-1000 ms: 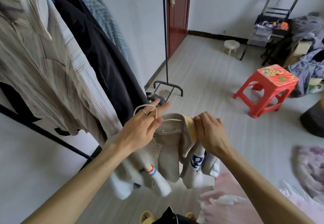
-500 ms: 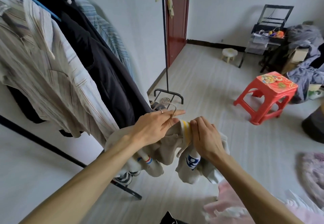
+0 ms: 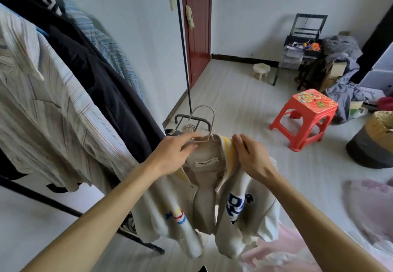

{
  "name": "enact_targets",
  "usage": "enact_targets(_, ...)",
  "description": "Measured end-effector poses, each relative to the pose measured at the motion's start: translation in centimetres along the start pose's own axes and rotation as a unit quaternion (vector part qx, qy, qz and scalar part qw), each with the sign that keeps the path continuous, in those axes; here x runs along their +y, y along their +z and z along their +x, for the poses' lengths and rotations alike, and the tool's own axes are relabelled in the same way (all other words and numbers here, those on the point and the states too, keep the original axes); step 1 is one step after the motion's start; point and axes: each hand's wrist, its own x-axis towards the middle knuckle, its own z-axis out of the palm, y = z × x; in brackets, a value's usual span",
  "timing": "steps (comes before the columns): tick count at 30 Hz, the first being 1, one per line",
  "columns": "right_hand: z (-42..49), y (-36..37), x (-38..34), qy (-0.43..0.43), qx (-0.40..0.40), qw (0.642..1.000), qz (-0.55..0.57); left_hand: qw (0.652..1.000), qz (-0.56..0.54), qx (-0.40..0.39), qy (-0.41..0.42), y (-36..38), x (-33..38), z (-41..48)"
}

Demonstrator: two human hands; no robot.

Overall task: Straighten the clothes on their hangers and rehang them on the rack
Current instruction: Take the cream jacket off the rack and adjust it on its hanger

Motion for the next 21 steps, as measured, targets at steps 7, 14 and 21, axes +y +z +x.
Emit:
enact_targets(7, -0.6, -0.4, 1.0, 0.000, 0.021, 0.999, -0.049, 0.964, 0.208, 0.113, 0.121, 0.6, -0.2, -0.2)
enact_targets(14, -1.0, -0.1, 0.7, -0.023, 0.048, 0.996, -0.068, 0.947, 0.220, 0.161, 0.169, 1.0, 0.2, -0.3)
enact_targets(21, -1.5, 1.4, 3.2, -0.018, 0.045, 0.997, -0.064, 0.965, 0.229, 0.094, 0.082, 0.5, 0.2, -1.1)
